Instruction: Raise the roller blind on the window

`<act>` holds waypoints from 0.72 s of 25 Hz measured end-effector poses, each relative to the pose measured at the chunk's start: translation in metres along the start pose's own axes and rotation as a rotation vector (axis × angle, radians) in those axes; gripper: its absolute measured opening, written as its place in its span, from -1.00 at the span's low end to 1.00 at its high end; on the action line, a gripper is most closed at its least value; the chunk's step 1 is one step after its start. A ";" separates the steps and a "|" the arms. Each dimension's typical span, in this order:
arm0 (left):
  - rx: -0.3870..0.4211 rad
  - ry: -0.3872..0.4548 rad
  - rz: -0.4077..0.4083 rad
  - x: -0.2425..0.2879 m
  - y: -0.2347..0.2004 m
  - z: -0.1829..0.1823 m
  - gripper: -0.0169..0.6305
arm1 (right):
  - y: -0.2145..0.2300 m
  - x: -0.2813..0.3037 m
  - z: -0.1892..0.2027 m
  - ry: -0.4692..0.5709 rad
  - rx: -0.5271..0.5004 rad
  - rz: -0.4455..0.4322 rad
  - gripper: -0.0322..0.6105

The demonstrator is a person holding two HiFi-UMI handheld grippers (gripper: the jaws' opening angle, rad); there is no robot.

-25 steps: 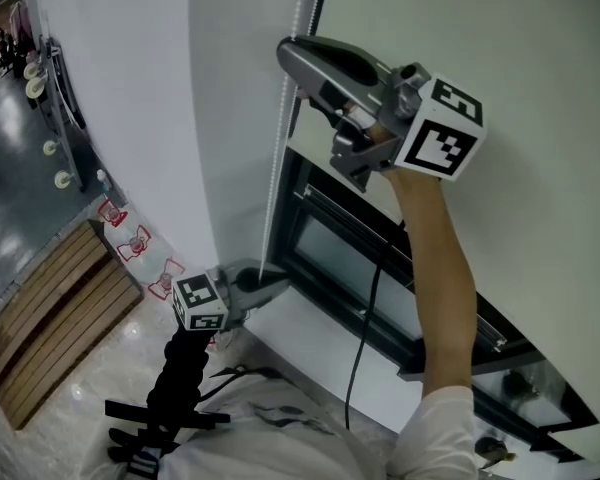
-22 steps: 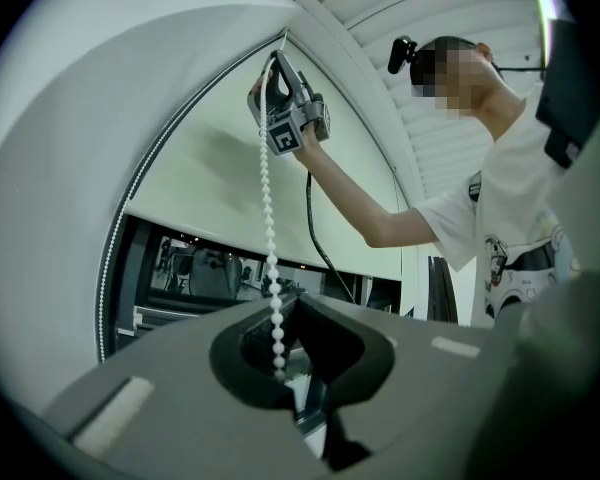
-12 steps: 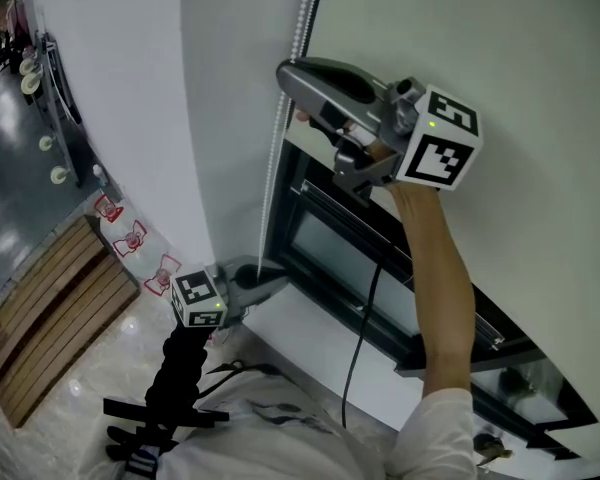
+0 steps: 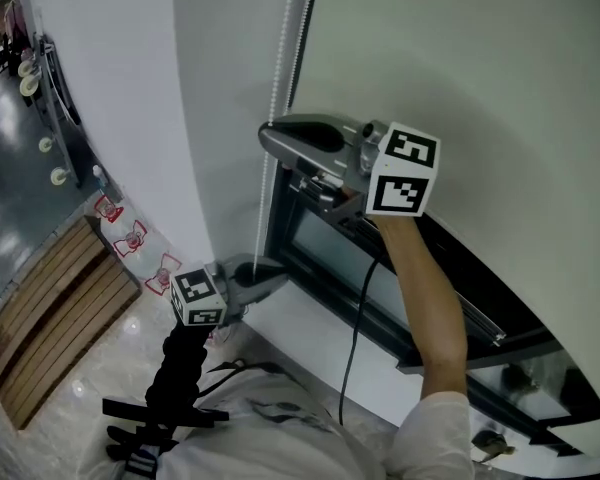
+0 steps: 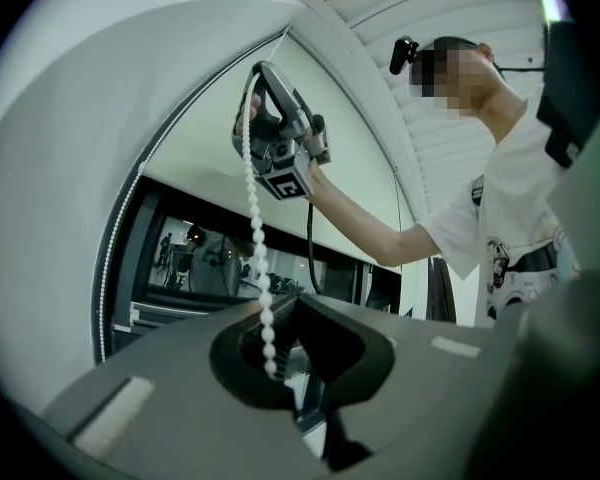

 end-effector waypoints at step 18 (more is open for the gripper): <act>-0.037 0.022 -0.031 -0.009 -0.007 0.002 -0.95 | -0.031 -0.010 0.153 -0.170 0.179 -0.029 -0.89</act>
Point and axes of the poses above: the fingertips, and each gripper's own axes: x forward along the fingers, y to its right, z out of its underside, the point moved 2 cm from there along -x, backward along the fingers, and after that the axes turned 5 degrees about y, right-handed, at the moved point
